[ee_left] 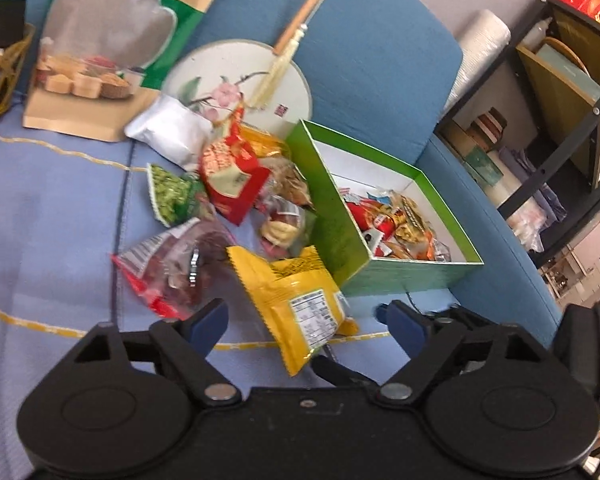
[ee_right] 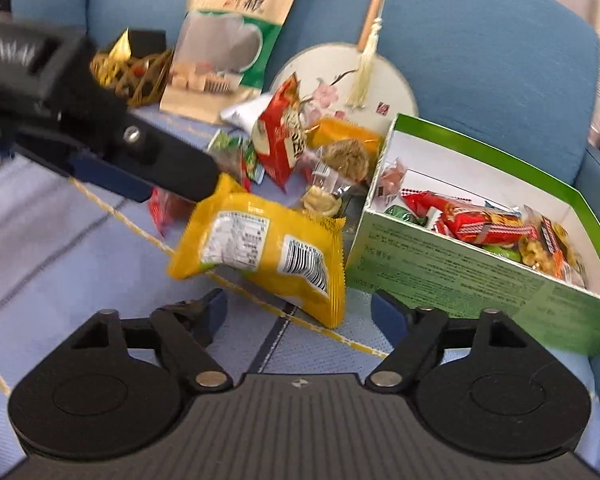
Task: Organize snacks
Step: 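Move both tools back toward the yellow snack bag on the pile, then grasp the yellow snack bag with the left tool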
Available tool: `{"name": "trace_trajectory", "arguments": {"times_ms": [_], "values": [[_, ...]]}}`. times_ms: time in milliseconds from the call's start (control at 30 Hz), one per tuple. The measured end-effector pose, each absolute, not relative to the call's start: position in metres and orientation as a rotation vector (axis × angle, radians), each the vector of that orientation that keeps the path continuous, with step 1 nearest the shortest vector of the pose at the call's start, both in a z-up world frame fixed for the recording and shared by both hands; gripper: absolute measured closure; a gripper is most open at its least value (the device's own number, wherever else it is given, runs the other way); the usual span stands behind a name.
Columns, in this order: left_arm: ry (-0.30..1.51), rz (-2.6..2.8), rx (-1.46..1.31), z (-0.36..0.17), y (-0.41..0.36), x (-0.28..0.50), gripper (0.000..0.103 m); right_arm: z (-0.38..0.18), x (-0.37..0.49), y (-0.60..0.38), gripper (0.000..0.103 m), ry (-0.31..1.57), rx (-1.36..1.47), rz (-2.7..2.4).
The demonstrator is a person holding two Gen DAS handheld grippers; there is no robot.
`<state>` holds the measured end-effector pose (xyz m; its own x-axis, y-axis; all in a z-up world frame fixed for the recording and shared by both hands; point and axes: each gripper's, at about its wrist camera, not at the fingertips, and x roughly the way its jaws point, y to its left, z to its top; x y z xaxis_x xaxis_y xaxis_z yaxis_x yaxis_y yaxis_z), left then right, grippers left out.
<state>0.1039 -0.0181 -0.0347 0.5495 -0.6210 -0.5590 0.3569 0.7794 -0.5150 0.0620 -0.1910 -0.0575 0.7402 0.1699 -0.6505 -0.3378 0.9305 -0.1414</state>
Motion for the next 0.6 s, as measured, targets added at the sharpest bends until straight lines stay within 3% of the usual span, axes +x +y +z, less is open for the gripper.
{"name": "trace_trajectory", "arguments": {"times_ms": [67, 100, 133, 167, 200, 233, 433, 500, 533, 600], "values": [[0.802, -0.590, -0.359, -0.038, -0.023, 0.109, 0.000, -0.060, 0.068, -0.194, 0.000, 0.680, -0.240, 0.283], [0.808, -0.589, -0.354, -0.040, -0.027, 0.113, 0.000, -0.061, 0.072, -0.195, 0.029, 0.690, -0.229, 0.292], [0.816, -0.589, -0.348, -0.042, -0.028, 0.117, 0.011, -0.061, 0.074, -0.195, 0.048, 0.707, -0.218, 0.308], [0.827, -0.589, -0.343, -0.044, -0.030, 0.121, 0.031, -0.060, 0.071, -0.194, 0.064, 0.711, -0.204, 0.317], [0.842, -0.591, -0.335, -0.047, -0.031, 0.124, 0.038, -0.058, 0.065, -0.192, 0.073, 0.704, -0.193, 0.340], [0.849, -0.590, -0.330, -0.048, -0.030, 0.125, 0.042, -0.056, 0.057, -0.189, 0.076, 0.703, -0.198, 0.363], [0.866, -0.616, -0.356, -0.054, -0.007, 0.102, 0.039, -0.053, 0.009, -0.181, 0.073, 0.713, -0.189, 0.469], [0.841, -0.598, -0.349, -0.050, -0.003, 0.098, 0.023, -0.050, 0.009, -0.188, 0.046, 0.722, -0.109, 0.471], [0.826, -0.584, -0.351, -0.047, -0.003, 0.099, 0.002, -0.049, 0.012, -0.192, 0.038, 0.727, -0.067, 0.463], [0.796, -0.556, -0.356, -0.042, -0.005, 0.106, 0.000, -0.046, 0.022, -0.198, 0.012, 0.709, -0.005, 0.413]]}}
